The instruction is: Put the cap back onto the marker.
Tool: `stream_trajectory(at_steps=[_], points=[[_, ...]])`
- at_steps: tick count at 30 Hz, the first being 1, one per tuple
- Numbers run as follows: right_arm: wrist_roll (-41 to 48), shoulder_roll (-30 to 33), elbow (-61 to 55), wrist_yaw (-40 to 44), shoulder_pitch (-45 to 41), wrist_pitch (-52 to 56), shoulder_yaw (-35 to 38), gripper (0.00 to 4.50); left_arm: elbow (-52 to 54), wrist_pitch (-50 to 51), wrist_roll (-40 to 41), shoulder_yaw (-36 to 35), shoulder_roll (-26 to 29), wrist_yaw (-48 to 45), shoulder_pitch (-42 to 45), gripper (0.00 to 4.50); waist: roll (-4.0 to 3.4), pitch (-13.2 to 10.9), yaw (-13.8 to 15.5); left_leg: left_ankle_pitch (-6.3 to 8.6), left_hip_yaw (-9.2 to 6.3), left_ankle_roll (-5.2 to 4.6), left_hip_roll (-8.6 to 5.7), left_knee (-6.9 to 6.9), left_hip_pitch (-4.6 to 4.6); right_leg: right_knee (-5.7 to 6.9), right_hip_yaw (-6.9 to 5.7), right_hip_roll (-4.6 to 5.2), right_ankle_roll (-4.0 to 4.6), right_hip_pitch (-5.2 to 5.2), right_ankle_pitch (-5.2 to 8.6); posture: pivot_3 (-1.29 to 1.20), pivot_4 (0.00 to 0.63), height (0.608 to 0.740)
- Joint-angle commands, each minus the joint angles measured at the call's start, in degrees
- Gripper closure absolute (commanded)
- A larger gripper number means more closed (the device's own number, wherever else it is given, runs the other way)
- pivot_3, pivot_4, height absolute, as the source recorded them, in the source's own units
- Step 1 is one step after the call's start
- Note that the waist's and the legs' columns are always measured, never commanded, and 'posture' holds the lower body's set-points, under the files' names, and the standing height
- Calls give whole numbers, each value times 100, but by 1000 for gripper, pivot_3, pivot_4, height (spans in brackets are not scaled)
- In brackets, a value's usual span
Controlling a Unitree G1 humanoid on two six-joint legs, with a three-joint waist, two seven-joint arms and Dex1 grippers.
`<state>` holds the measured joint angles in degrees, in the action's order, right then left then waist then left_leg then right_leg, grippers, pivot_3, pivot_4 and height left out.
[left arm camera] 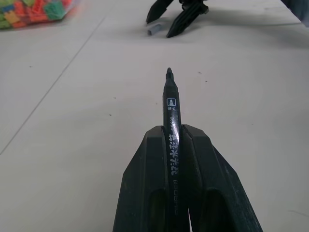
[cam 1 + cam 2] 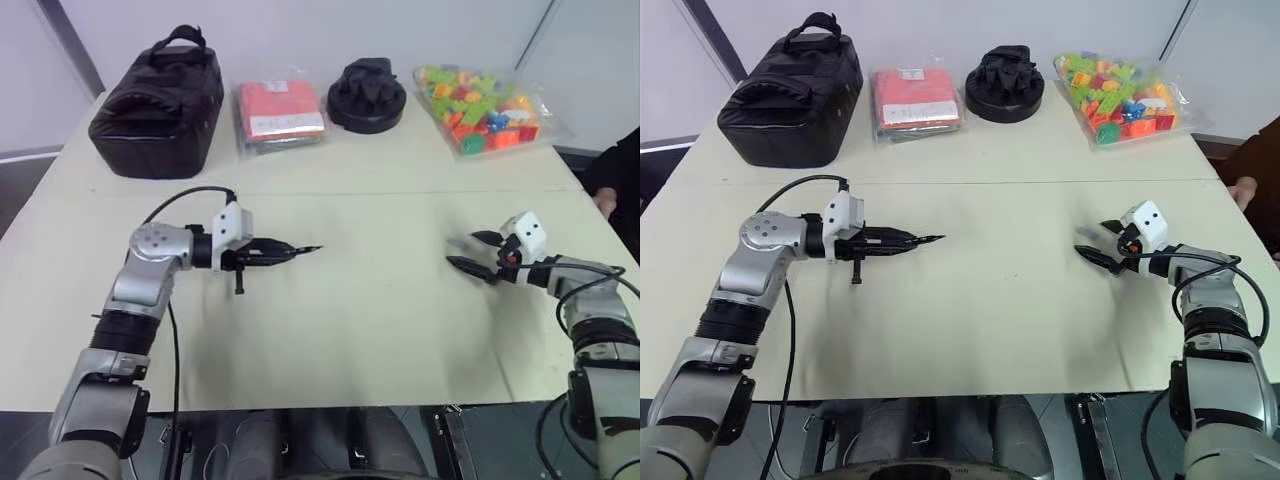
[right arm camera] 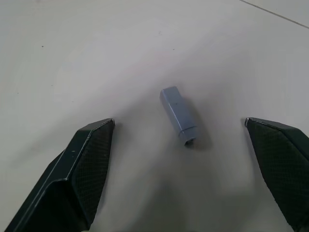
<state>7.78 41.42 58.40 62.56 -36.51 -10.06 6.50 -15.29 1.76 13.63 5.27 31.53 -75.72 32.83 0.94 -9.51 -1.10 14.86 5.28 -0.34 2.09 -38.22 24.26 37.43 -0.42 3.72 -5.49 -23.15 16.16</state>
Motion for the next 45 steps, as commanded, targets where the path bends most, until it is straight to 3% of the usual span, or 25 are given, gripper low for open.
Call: stream_trajectory(at_steps=[1,6,7,8,17,22,30,45], points=[[-89,-38,65,29,-105,-45,-61,1285,37,-93,32,-43,54,51,45,4500,0,0,0,0,1,0,0,0,-1,1,1,0,0,0,0,0,150,740],[-163,-51,171,10,-188,-74,-88,3913,-55,-158,4,-48,80,89,27,4500,0,0,13,0,6,0,0,0,-10,6,5,2,1,5,-1,0,150,740],[-177,-48,181,17,-193,-72,-95,4361,-63,-170,7,-52,83,98,18,4500,0,0,15,0,6,0,0,0,-10,6,5,3,1,6,-1,0,150,740],[-186,-46,189,23,-198,-72,-99,4437,-70,-182,11,-53,87,105,13,4500,0,0,17,0,7,0,0,-1,-11,6,5,3,1,6,-1,0,150,740],[-293,61,-324,73,-187,15,-172,4437,-500,-496,-114,-146,140,302,177,4500,0,0,15,0,8,0,1,-1,-13,6,6,5,1,7,-1,0,150,740],[-290,236,-2348,431,192,693,-501,4437,-892,-885,-228,-88,166,315,466,4500,-3,-1,26,0,9,0,2,0,-9,10,7,5,1,-1,-1,0,150,740],[-286,371,-4590,340,497,1902,-840,4437,-1316,-1724,-717,364,88,179,743,4500,-4,0,39,0,13,0,3,0,-4,11,6,5,1,-8,-1,0,150,740],[-94,62,-5526,252,594,2477,-1207,4437,-1802,-1939,-720,525,-861,345,1369,4500,-3,-1,49,2,12,-3,-9,-4,5,11,5,0,1,-14,-1,0,150,740]])
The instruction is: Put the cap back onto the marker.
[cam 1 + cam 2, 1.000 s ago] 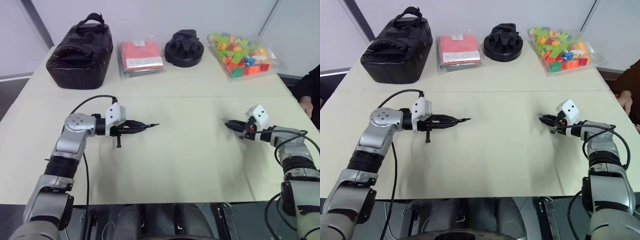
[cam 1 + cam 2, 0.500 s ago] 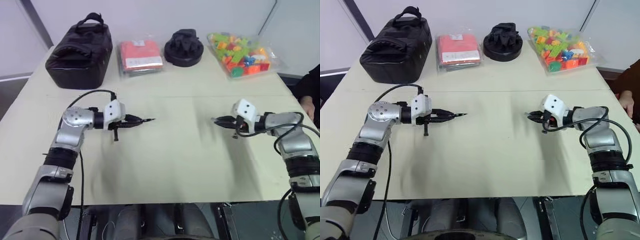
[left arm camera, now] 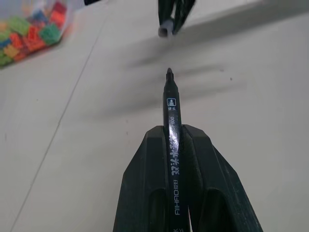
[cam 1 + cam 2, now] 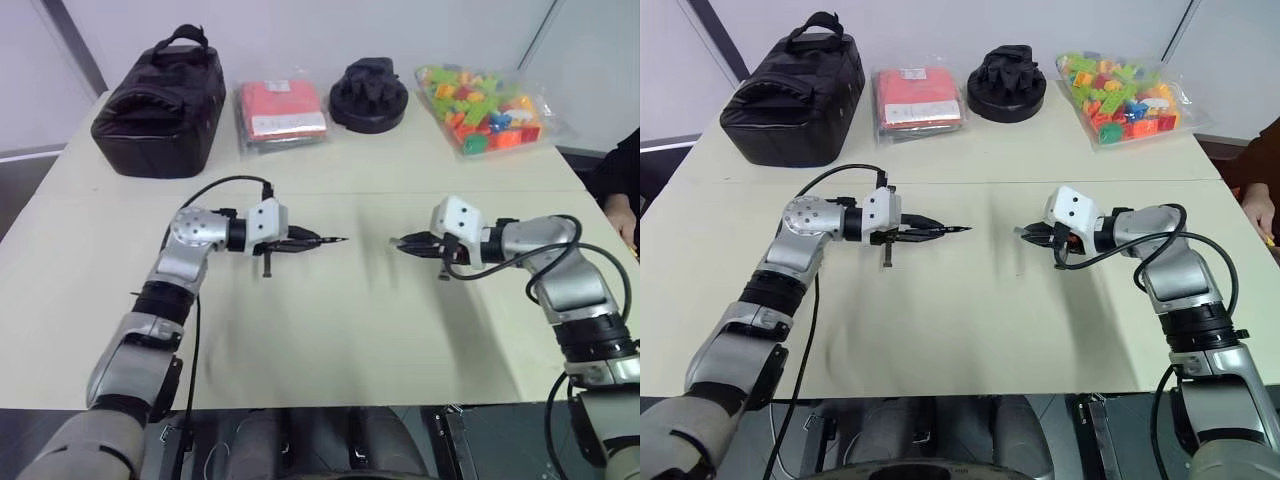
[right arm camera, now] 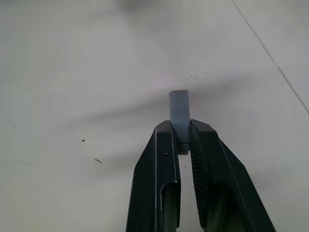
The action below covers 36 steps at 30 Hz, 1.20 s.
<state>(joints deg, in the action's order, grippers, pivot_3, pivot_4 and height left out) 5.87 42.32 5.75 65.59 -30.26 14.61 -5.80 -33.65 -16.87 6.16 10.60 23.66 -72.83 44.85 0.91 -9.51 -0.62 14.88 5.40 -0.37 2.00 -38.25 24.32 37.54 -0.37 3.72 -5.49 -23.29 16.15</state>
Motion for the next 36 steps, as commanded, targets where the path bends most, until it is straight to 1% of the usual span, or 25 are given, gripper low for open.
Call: stream_trajectory(at_steps=[1,12,23,30,36], points=[[102,-44,-292,-62,-28,27,15,4437,25,-80,24,-8,-106,61,179,4500,0,0,0,0,0,0,0,0,0,0,0,0,0,0,0,0,150,740],[137,-278,-467,-171,-138,191,-58,4437,-126,-149,-77,85,-398,101,217,4500,0,0,1,0,-1,0,0,0,1,0,0,-1,0,-1,0,0,150,740],[331,-338,-929,-206,-109,502,-74,4437,-598,-346,-171,115,-602,192,397,4500,1,0,0,0,-2,0,1,0,2,0,0,0,0,-2,0,0,150,740],[336,-247,-999,-250,109,534,-56,4437,-649,-365,-112,75,-573,118,469,4500,1,0,4,0,-4,0,3,0,4,0,0,0,0,-3,0,0,150,740],[301,-254,-826,-309,88,449,-41,4437,-445,-300,-58,69,-432,-45,344,4500,1,0,-2,0,-4,0,1,0,4,0,0,-2,0,-5,0,0,150,740]])
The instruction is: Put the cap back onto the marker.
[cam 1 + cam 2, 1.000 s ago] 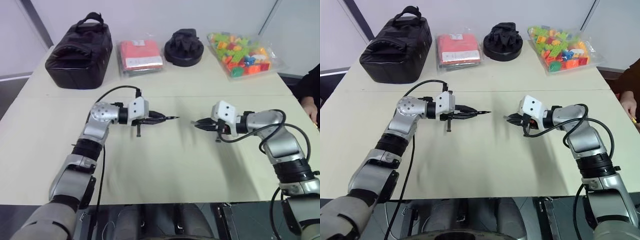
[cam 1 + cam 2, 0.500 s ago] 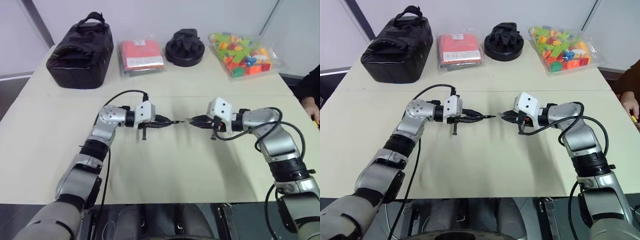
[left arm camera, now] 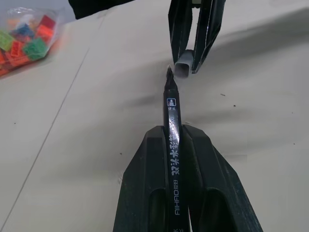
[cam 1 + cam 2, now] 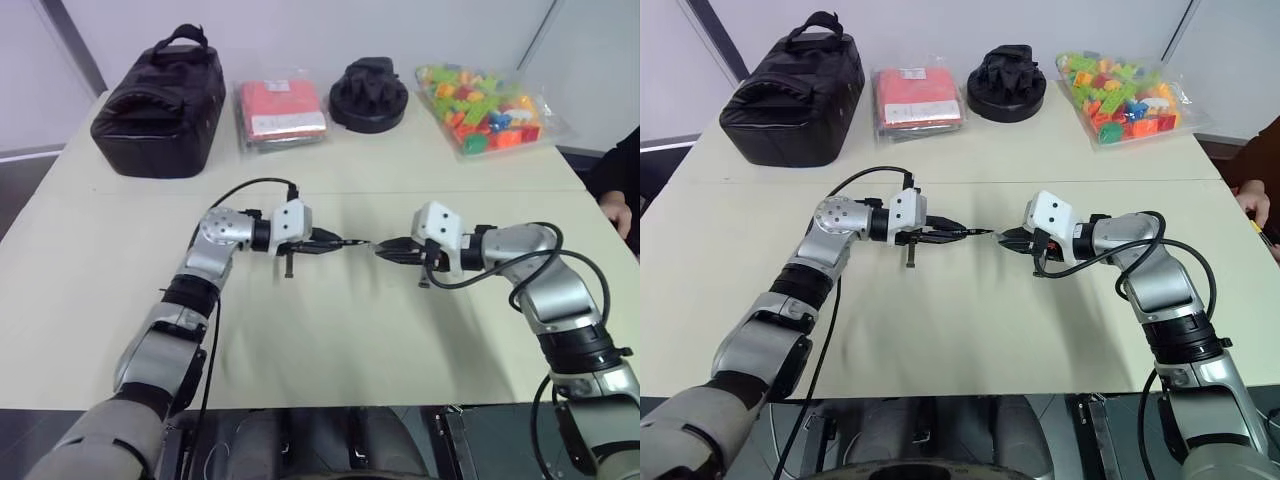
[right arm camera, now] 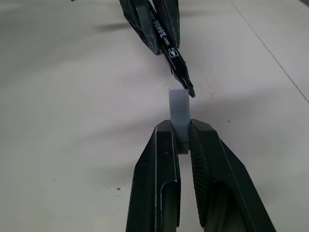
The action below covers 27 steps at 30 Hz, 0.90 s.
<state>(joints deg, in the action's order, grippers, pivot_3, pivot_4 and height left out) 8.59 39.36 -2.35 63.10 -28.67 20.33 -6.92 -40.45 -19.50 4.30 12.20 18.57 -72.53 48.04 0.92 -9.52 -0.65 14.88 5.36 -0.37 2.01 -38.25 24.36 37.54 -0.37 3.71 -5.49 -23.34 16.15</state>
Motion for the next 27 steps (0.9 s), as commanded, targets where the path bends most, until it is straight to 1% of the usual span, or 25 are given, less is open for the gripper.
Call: stream_trajectory(at_steps=[1,10,22,27], points=[[25,33,10,-70,-85,-136,68,4437,270,-23,134,-94,101,-90,-5,4500,0,0,1,0,0,0,0,0,0,0,0,0,0,0,0,0,150,740],[51,-44,64,-123,-179,-160,8,4437,359,52,116,-76,101,-35,-76,4500,0,0,4,0,0,0,1,0,1,0,0,2,0,0,0,0,150,740],[154,-51,-128,-173,-127,-47,-12,4437,124,-27,31,-41,-17,49,75,4500,0,0,3,0,-1,0,1,0,1,0,0,1,0,0,0,0,150,740],[138,-63,-126,-158,-200,-64,-92,4437,-48,-189,-228,134,-19,55,207,4500,1,0,6,0,-1,0,0,0,1,0,0,1,0,0,0,0,150,740]])
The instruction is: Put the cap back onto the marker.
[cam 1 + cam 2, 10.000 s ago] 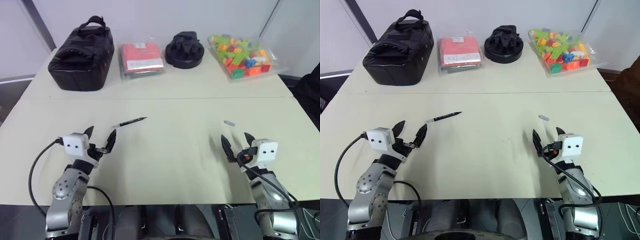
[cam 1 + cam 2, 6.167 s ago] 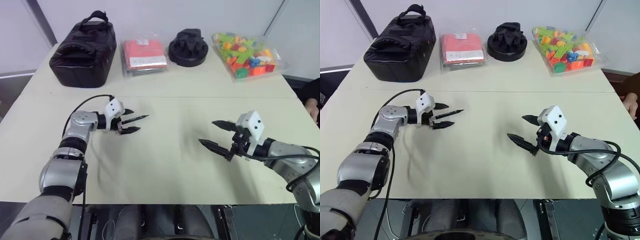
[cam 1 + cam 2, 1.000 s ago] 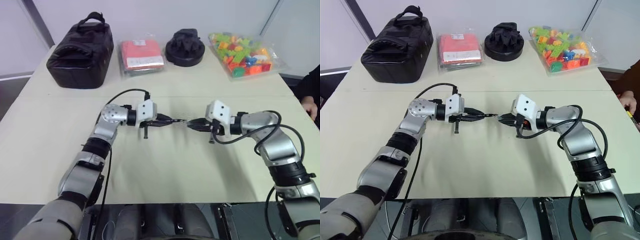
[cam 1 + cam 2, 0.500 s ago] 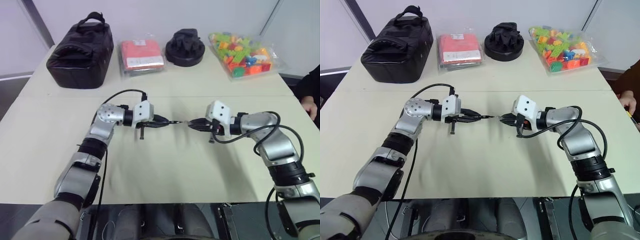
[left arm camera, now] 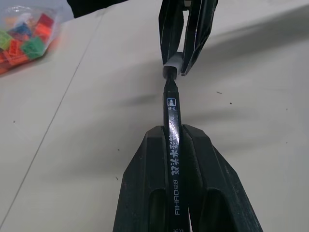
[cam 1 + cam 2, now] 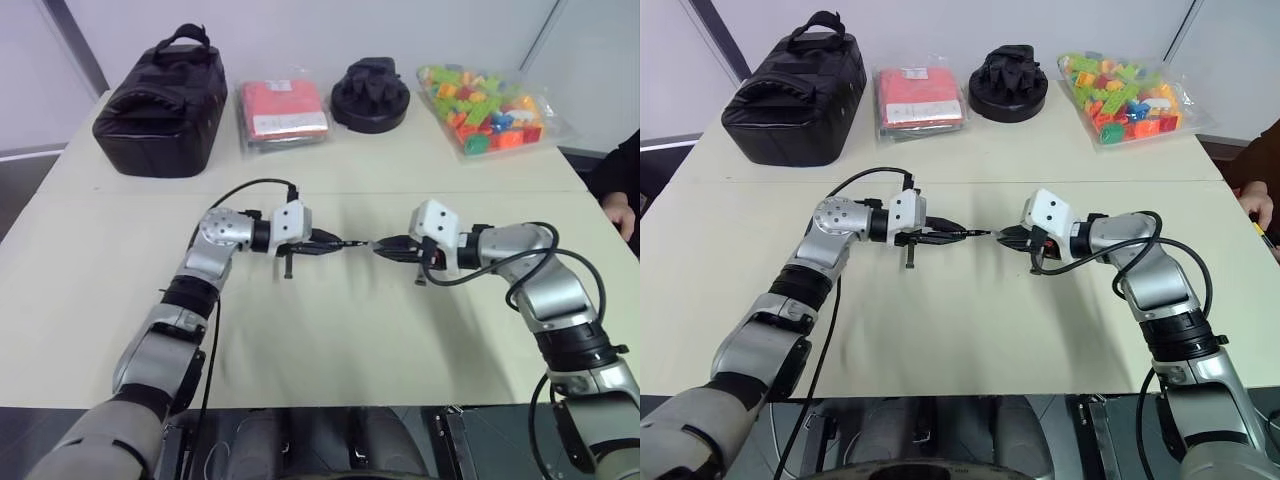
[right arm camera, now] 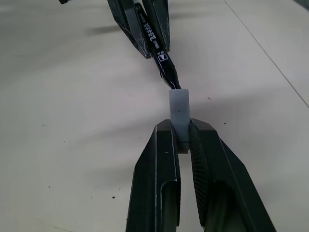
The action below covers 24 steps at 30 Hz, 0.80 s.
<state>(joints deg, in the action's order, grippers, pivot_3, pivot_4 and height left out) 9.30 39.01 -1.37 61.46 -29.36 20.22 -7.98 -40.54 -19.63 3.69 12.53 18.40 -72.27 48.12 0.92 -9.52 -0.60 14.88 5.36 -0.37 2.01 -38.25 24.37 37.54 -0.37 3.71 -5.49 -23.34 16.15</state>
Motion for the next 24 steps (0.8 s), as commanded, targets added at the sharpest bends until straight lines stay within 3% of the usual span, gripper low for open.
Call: stream_trajectory(at_steps=[1,12,24], points=[[-12,-26,-158,22,-217,-74,-73,4437,-108,-252,-297,186,10,39,266,4500,0,0,0,0,0,0,0,0,0,0,0,0,0,0,0,0,150,740],[-460,-133,358,179,-806,-123,-634,4437,-10,-121,-760,517,-38,96,645,4500,0,0,-5,0,1,0,-4,1,4,-2,0,-2,0,-5,0,0,150,740],[-666,-360,24,159,-1145,200,-820,4437,565,176,-920,733,-128,54,670,4500,0,0,-3,0,2,0,-4,0,6,-1,0,-2,0,-6,0,0,150,740]])
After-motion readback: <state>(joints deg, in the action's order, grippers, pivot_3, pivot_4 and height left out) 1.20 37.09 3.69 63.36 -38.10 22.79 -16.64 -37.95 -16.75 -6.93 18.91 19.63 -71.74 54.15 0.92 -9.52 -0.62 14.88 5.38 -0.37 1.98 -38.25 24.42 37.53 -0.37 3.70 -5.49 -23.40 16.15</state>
